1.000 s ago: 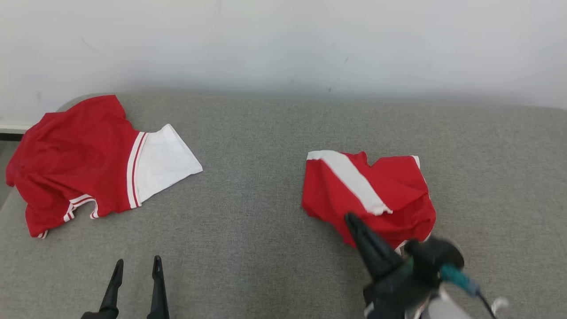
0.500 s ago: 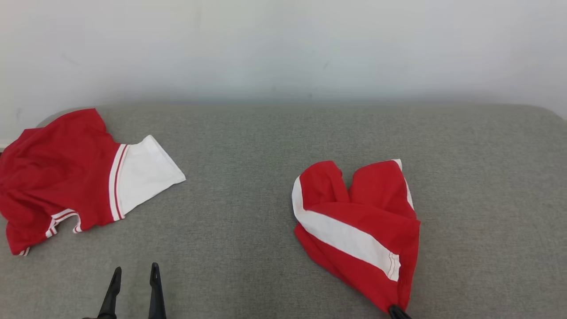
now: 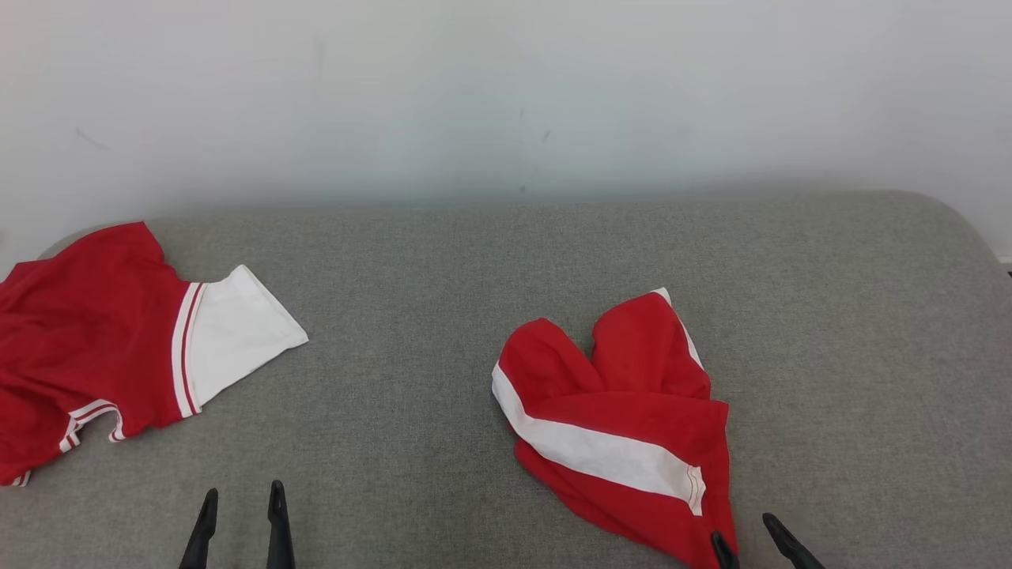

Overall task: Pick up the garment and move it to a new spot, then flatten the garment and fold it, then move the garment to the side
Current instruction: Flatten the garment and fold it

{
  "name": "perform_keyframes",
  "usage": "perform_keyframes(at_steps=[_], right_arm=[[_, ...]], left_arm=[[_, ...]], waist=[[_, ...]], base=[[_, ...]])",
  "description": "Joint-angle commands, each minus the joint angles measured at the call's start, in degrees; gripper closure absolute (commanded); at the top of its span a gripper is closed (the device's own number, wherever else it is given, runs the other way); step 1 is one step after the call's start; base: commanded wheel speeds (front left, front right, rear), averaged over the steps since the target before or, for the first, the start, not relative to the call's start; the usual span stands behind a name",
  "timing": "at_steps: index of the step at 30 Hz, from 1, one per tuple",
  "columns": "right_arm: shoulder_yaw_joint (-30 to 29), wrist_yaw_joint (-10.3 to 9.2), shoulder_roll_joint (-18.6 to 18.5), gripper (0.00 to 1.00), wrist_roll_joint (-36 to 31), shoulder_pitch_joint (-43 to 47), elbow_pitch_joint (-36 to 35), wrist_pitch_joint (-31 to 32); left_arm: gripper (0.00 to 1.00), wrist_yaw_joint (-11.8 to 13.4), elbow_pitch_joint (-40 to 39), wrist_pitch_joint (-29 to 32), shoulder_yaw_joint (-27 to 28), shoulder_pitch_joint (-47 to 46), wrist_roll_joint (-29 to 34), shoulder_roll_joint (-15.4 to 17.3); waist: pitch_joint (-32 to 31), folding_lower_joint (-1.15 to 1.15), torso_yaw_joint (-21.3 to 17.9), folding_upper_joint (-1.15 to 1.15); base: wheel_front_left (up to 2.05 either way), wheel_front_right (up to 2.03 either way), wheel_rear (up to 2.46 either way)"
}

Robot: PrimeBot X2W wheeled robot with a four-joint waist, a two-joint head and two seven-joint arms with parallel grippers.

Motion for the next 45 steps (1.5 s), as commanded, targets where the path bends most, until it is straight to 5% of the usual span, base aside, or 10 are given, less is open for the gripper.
perform_keyframes(at_steps=[1,10,28,29,30,31,38,45], right_arm=[[-0.5,-0.12,0.6,0.0,-0.1,0.3,-1.2,-0.5],[-2.9,-0.12,1.5,0.0,0.7,-4.3,2.6,-0.2],[3.0,-0.12,3.0,0.0,4.1,-17.7,25.3,1.2],[3.3,-0.12,3.0,0.42,4.5,-18.3,26.5,1.1],[3.8,-0.12,3.0,0.62,4.7,-18.8,27.5,1.0],[4.4,-0.12,3.3,1.0,5.1,-19.4,28.2,0.7],[5.7,-0.12,3.1,1.0,6.6,-19.6,27.5,-0.5],[-0.4,-0.13,0.2,1.0,1.1,-7.2,7.5,-0.4]], left_arm=[[0.0,0.2,-0.1,-0.2,0.2,0.6,0.0,-0.1],[0.0,0.0,-0.3,-0.2,0.0,0.3,0.6,-0.1],[0.0,0.5,-0.4,-0.2,-1.1,-0.9,0.5,-0.1],[0.0,0.5,-0.4,-0.2,-0.9,-0.9,0.4,-0.1],[0.0,0.5,-0.4,-0.2,-0.8,-0.9,0.4,-0.1],[0.0,0.6,-0.4,-0.2,-0.8,-0.7,0.4,-0.1],[0.0,0.9,-0.2,-0.2,-0.7,0.4,0.3,-0.1],[0.0,0.6,0.0,-0.2,0.0,0.9,0.1,-0.1]], waist=[[-0.1,0.0,-0.2,0.0],[0.0,0.0,0.2,0.0],[1.8,0.0,3.5,0.0],[1.8,0.0,3.6,0.0],[1.8,0.0,3.6,0.0],[1.8,0.0,3.6,0.0],[0.7,0.0,2.8,0.0],[-0.3,0.0,1.6,0.0]], base=[[0.0,0.0,0.0],[0.0,0.0,0.0],[0.0,0.0,0.0],[0.0,0.0,0.0],[0.0,0.0,0.0],[0.0,0.0,0.0],[0.0,0.0,0.0],[0.0,0.0,0.0]])
